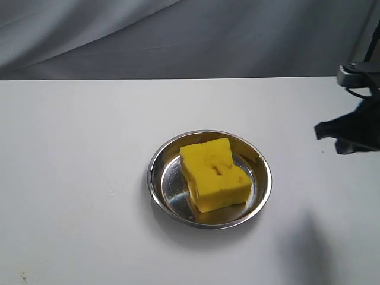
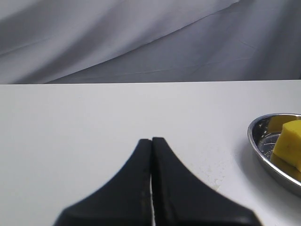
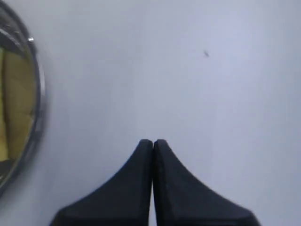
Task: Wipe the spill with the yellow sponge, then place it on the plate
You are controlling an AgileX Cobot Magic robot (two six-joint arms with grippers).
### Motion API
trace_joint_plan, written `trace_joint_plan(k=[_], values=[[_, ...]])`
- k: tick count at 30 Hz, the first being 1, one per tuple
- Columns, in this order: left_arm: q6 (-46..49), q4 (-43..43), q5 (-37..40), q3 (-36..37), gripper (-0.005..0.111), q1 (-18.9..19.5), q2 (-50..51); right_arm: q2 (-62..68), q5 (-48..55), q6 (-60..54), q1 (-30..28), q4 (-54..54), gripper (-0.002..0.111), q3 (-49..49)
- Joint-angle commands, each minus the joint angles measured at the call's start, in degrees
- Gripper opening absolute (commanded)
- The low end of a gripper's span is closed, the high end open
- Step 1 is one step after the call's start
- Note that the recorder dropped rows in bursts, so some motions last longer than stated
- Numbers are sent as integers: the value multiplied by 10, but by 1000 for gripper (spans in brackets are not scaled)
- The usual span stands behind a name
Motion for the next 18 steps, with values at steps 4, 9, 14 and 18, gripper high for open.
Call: trace_joint_plan(k=[4,9,14,18], values=[[-3,-2,-2,3,0,-3,-1,-185,-125,46,-79,10,0,166],[-3,-2,-2,3,0,-3,-1,-357,-169,56,-72,11,0,226],[-3,-2,-2,3,0,-3,-1,-558,-163,51,-69,-5,0,254],[-3,-2,-2,3,0,-3,-1,-696,-80,51,-69,-46,0,254]])
